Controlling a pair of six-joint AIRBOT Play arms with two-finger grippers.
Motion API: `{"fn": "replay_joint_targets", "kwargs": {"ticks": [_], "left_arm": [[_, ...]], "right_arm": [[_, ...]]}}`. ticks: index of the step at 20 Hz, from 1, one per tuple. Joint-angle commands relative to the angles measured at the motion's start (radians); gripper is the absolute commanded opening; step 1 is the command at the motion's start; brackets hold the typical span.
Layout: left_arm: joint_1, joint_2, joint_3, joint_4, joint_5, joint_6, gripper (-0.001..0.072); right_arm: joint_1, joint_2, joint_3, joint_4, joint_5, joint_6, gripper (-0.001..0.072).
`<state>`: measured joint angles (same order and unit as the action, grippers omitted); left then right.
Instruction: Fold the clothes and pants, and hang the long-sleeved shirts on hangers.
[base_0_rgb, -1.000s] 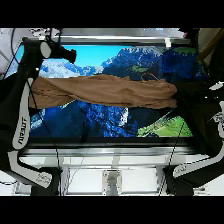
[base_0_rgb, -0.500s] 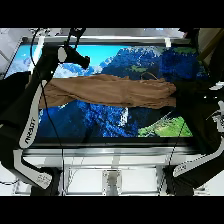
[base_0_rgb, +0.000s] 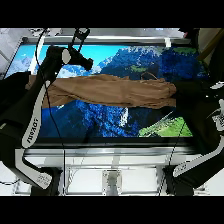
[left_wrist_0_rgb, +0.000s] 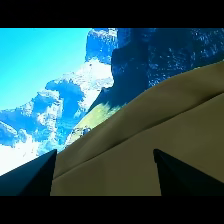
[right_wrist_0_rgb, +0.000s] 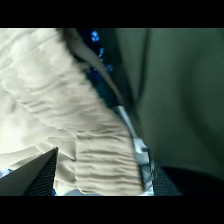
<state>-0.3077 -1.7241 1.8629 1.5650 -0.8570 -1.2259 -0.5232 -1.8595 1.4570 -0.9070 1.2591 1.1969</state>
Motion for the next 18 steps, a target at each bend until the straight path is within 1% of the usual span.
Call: {"fn": "replay_joint_targets", "kwargs": {"ticks": [1,6,7,8,9,10,12,13,15,17,18], "left_arm": [[-0.006,-0.003,0.000,-0.003,0.000,0.000,0.0699],[-0.007,-0.004,0.000,-0.006,0.000,0.000,0.0700],[-0.008,-0.005,0.000,-0.024,0.000,0.000,0.0699],[-0.009,-0.010,0.000,-0.051,0.000,0.000,0.0695],[-0.013,-0.018,0.000,-0.083,0.000,0.000,0.0632],[-0.018,-0.032,0.000,-0.124,-0.001,0.000,0.0459],[-0.037,-0.074,0.000,-0.224,0.000,0.000,0.0030],[-0.052,-0.100,0.000,-0.261,-0.001,0.000,0.0008],[-0.097,-0.161,0.000,-0.304,-0.005,-0.004,0.0007],[-0.147,-0.214,0.000,-0.311,-0.024,-0.058,0.0007],[-0.177,-0.240,0.000,-0.311,-0.041,-0.090,0.0007]], "right_arm": [[0.045,-0.021,0.002,0.022,0.002,-0.041,0.0621],[0.113,-0.027,0.002,0.087,-0.111,-0.064,0.0619],[0.121,-0.027,0.003,0.111,-0.125,-0.072,0.0604],[0.122,-0.026,0.004,0.138,-0.129,-0.094,0.0514],[0.123,-0.025,0.004,0.164,-0.136,-0.100,0.0429],[0.123,-0.025,0.004,0.188,-0.143,-0.100,0.0302],[0.123,-0.025,0.004,0.229,-0.153,-0.100,0.0025],[0.123,-0.024,0.004,0.249,-0.154,-0.100,0.0029],[0.122,-0.016,0.005,0.290,-0.153,-0.100,0.0029],[0.122,-0.001,0.034,0.313,-0.131,-0.101,0.0029],[0.124,0.008,0.072,0.320,-0.097,-0.101,0.0029]]}}
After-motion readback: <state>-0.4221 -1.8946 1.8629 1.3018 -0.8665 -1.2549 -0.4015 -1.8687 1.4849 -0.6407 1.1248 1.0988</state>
